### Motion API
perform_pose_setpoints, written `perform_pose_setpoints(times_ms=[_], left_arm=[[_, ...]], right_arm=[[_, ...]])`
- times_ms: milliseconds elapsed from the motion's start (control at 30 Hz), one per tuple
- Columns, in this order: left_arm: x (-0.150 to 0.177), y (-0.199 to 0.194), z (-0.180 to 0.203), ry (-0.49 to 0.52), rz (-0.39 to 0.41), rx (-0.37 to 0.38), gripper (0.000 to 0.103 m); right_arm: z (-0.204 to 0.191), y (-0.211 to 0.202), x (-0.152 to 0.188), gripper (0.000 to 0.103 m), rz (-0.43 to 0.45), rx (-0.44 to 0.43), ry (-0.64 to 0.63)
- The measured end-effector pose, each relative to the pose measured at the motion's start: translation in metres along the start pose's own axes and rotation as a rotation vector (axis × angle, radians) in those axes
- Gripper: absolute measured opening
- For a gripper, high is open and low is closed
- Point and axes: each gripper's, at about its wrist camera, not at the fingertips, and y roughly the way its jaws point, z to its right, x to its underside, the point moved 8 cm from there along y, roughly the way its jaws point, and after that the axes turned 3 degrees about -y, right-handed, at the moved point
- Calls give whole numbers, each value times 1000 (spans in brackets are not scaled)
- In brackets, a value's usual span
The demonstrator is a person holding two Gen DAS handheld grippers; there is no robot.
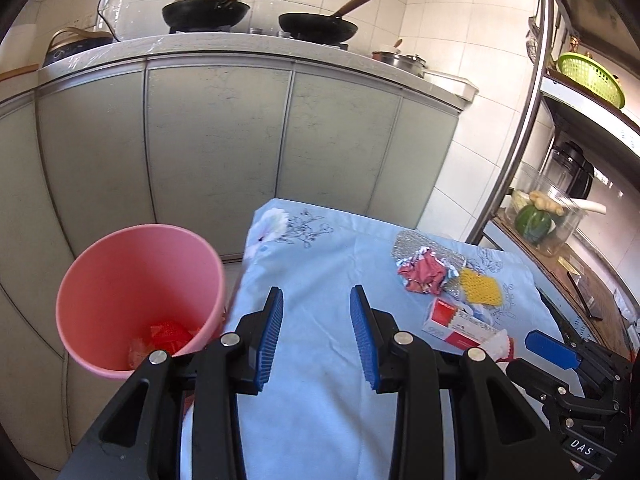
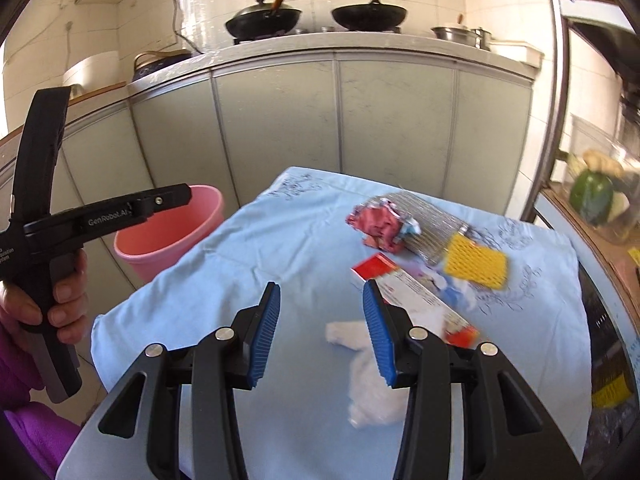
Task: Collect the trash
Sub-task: 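Move both grippers back over the table of trash, then grasp the crumpled white plastic bag with the right gripper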
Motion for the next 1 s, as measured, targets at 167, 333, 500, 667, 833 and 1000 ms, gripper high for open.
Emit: perform_pose_setpoints(times_ms=[167,333,500,667,833,1000], left_arm=[[4,3,19,33,-11,34,34],[10,5,35,73,-21,60,34],[17,12,45,97,-44,77,34],[24,17,54,131,-67,92,34],[32,24,62,151,-92,101,34],[38,26,72,186,-104,121,34]], right_arm=[[31,-9,18,44,-21,35,68],[50,-9,38,50,-56,37,123],[49,-1,48,50,-90,21,117],[44,9,58,54,-136,-7,124],[43,19,61,56,-153,-4,127],[50,29,68,56,-180,-7,168]])
